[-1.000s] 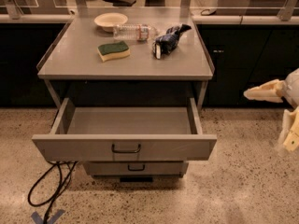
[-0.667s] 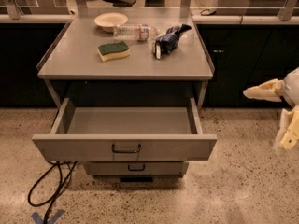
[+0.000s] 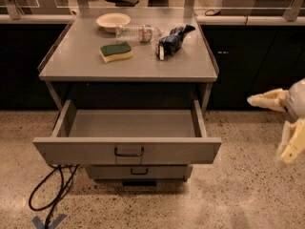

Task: Close top drawer

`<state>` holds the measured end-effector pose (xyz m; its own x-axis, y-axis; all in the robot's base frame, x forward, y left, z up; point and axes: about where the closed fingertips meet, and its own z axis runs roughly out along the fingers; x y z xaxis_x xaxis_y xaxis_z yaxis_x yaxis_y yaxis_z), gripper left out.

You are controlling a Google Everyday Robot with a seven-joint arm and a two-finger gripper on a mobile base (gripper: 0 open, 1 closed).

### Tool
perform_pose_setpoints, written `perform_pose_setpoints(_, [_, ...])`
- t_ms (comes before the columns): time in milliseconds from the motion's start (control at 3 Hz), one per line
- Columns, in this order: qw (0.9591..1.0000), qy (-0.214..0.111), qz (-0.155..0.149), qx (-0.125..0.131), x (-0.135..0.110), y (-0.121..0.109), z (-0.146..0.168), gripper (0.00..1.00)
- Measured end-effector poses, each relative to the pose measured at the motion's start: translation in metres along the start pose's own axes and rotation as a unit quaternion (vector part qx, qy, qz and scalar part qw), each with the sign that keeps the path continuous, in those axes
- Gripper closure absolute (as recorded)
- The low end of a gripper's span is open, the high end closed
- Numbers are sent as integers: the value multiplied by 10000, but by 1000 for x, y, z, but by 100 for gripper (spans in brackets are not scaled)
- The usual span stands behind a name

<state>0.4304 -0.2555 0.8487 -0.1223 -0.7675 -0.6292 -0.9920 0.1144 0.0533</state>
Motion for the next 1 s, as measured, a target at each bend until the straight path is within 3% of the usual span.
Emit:
perform_pose_setpoints(333, [9975,211,230,628,20,29,11,0])
perform_pose_setpoints(667, [9963,225,420,720,36,31,31,0])
perform_pose_setpoints(1000, [9963,225,419,715,36,31,31,0])
